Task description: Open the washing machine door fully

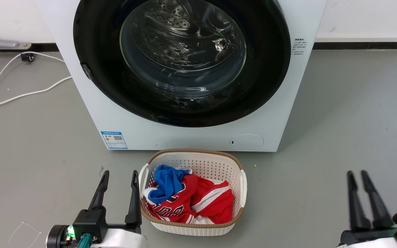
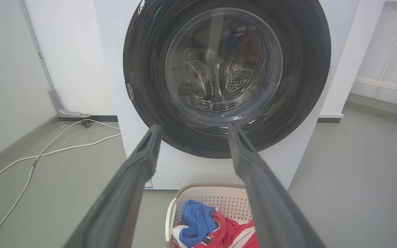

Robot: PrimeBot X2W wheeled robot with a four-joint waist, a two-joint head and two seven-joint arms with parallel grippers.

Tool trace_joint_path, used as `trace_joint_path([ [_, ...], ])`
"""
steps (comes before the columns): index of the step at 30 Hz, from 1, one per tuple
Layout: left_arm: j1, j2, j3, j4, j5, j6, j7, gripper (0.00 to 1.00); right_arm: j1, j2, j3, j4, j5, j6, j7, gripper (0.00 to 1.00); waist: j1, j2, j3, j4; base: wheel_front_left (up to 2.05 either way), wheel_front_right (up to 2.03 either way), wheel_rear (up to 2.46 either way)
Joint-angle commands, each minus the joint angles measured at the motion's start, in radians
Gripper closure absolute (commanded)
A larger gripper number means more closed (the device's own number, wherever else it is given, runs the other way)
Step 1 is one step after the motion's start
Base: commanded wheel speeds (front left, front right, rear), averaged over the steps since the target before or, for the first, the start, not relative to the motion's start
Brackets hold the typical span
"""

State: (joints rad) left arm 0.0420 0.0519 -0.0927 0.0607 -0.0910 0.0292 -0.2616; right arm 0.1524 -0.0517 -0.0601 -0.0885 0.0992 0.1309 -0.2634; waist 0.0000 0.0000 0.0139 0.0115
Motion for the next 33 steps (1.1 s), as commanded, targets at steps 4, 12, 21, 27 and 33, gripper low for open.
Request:
trace_joint_path([
  [4,0.011,-0.002,0.002,0.003,0.001,0.004,-0.005,0.0,0.001,0.002,0.012,0.009,0.082,0.0,-0.002,1.0,0.0,0.0,-0.002,-0.002,0.0,0.0,0.0],
  [12,0.007,-0.002,0.0,0.006,0.002,0.002,-0.005,0.0,-0.022,0.002,0.058,0.073,0.562,0.0,-0.002,1.0,0.0,0.0,-0.003,-0.003,0.0,0.0,0.0],
  [21,0.013,-0.002,-0.002,0.008,-0.001,0.007,-0.005,0.0,-0.031,0.001,0.109,0.134,1.222,0.0,-0.002,1.0,0.0,0.0,-0.005,0.001,0.0,0.0,0.0],
  [27,0.015,-0.002,-0.003,0.007,-0.001,0.007,-0.004,0.0,-0.037,0.001,0.146,0.102,1.529,0.0,-0.002,1.0,0.0,0.0,-0.005,-0.001,0.0,0.0,0.0],
  [33,0.009,-0.002,-0.005,0.007,0.002,0.007,-0.004,0.0,-0.023,-0.004,0.112,0.038,1.619,0.0,0.095,1.0,0.0,0.0,-0.006,-0.002,0.0,0.0,0.0],
])
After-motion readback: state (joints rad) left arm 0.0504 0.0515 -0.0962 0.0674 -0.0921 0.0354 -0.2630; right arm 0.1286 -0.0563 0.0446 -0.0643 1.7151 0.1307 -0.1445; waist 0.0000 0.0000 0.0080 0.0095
